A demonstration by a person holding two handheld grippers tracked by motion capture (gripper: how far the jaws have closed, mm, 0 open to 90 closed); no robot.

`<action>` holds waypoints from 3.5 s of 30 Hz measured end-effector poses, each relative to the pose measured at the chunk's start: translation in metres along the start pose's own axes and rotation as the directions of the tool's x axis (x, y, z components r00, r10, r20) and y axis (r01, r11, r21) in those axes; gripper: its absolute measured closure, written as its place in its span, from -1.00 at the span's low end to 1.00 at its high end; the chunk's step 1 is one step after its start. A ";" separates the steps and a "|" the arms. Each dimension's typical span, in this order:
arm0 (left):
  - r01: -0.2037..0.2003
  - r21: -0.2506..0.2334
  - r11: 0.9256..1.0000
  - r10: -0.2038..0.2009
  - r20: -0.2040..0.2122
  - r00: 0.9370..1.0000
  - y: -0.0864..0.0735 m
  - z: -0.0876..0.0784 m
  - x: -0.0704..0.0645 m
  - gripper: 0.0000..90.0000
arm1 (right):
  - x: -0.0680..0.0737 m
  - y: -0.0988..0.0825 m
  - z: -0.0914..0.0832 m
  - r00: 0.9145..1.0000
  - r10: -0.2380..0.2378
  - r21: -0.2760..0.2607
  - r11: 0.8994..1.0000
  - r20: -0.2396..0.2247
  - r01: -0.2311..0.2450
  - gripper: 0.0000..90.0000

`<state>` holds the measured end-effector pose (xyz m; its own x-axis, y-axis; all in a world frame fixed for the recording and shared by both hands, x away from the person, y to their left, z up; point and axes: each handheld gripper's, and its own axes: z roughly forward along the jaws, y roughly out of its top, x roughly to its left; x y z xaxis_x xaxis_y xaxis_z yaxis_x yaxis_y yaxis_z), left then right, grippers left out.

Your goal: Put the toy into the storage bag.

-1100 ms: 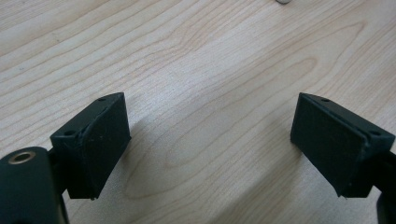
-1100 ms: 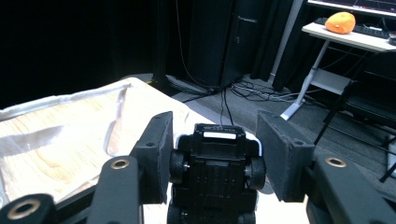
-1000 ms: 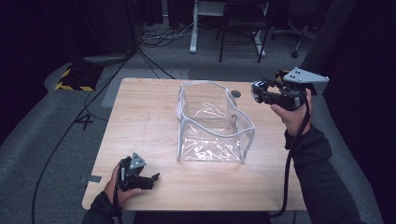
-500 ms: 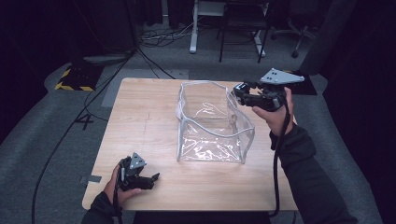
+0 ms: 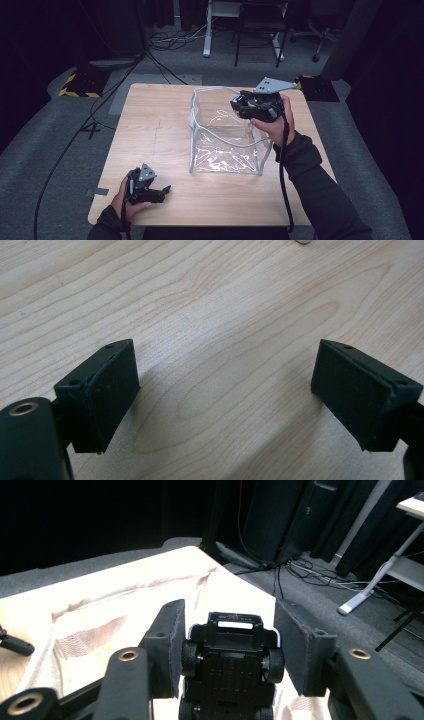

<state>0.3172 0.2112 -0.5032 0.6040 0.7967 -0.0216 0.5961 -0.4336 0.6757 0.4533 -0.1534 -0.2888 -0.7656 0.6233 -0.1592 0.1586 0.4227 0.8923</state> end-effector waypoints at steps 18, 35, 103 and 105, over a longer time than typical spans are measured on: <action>0.000 0.000 1.000 0.000 0.000 1.000 0.000 0.000 0.000 -0.73 | 0.010 -0.002 0.015 0.999 -0.032 0.074 0.997 -0.042 0.035 0.07; 0.000 0.004 1.000 0.000 0.000 1.000 0.000 0.000 0.000 -0.73 | 0.018 -0.005 -0.007 0.995 -0.063 0.109 0.991 -0.077 0.072 0.07; 0.000 0.003 1.000 0.000 0.000 1.000 0.000 0.000 0.000 -0.73 | 0.017 -0.067 -0.033 0.997 0.028 0.167 0.986 -0.075 -0.015 0.07; 0.000 0.002 1.000 0.000 0.000 1.000 0.000 0.000 0.000 -0.73 | 0.017 -0.067 -0.032 0.997 0.024 0.172 0.985 -0.074 -0.011 0.07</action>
<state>0.3171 0.2112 -0.5031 0.6038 0.7969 -0.0213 0.5972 -0.4345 0.6743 0.4094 -0.1923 -0.3380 -0.8059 0.5825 -0.1060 0.2719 0.5231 0.8078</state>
